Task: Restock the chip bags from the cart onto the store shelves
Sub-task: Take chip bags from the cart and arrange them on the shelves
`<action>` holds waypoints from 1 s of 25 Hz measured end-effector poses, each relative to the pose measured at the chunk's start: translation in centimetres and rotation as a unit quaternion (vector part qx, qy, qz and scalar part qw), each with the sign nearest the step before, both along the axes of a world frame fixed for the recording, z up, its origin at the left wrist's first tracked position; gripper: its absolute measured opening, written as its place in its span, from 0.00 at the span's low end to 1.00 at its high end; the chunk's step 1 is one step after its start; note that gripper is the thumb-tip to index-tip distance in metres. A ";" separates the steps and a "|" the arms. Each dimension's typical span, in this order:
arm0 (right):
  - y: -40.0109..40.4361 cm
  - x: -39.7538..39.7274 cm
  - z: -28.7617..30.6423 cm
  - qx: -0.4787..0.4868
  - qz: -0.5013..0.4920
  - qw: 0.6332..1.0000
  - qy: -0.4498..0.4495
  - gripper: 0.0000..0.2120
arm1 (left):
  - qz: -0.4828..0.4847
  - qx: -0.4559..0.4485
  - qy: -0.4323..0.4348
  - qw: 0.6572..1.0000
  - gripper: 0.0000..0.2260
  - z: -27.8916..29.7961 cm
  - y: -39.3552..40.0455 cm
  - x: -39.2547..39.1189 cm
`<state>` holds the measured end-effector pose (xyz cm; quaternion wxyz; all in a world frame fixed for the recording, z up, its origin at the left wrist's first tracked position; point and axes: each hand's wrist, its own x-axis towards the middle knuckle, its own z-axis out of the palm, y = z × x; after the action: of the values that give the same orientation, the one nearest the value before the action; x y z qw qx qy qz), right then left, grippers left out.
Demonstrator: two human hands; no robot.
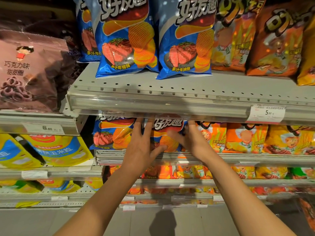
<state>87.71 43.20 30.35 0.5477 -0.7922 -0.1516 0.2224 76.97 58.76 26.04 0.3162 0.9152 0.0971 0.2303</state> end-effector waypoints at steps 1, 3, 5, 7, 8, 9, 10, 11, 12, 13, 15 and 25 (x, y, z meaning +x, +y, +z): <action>-0.6 -0.5 -0.4 0.021 0.037 0.999 0.007 0.11 | 0.011 -0.003 -0.004 1.000 0.37 0.0 -0.1 0.1; -1.4 -1.2 -1.6 -0.038 0.086 0.991 -0.095 0.22 | 0.034 -0.003 -0.005 0.999 0.38 0.0 -0.3 0.4; -1.3 -1.3 -2.3 -0.085 0.062 0.984 -0.143 0.26 | 0.048 0.002 0.001 0.999 0.38 -0.2 -0.7 0.7; -1.0 -1.4 -2.5 -0.102 0.056 0.981 -0.156 0.25 | 0.055 0.017 -0.002 0.998 0.38 -0.4 -1.0 0.9; -0.9 -1.3 -2.5 -0.113 0.060 0.980 -0.152 0.25 | 0.057 0.022 -0.006 0.998 0.38 -0.4 -1.0 1.1; -1.0 -1.3 -2.5 -0.114 0.065 0.982 -0.136 0.27 | 0.056 0.020 -0.011 0.998 0.38 -0.7 -1.1 1.1; -1.1 -1.2 -2.4 -0.107 0.072 0.985 -0.111 0.28 | 0.054 0.016 -0.018 0.998 0.38 -0.8 -1.1 1.1; -1.2 -1.3 -2.3 -0.087 0.073 0.990 -0.084 0.29 | 0.050 0.014 -0.026 0.998 0.38 -1.0 -1.0 1.1; -1.0 -1.4 -2.0 -0.071 0.070 0.993 -0.066 0.31 | 0.048 0.012 -0.033 0.998 0.38 -1.1 -1.0 1.1; -0.7 -1.5 -1.6 -0.071 0.058 0.994 -0.060 0.35 | 0.046 0.011 -0.039 0.998 0.38 -1.1 -0.9 1.2; -0.1 -1.7 -1.5 -0.110 0.026 0.991 -0.077 0.41 | 0.048 0.008 -0.039 0.998 0.38 -1.1 -0.8 1.3; -0.3 -1.1 -0.6 -0.020 0.037 0.994 -0.103 0.20 | 0.074 0.093 0.005 0.993 0.42 0.5 -3.6 -0.7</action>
<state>86.64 42.87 29.73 0.5044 -0.8156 -0.2319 0.1630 76.27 55.13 26.53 0.2118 0.9319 0.1444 0.2565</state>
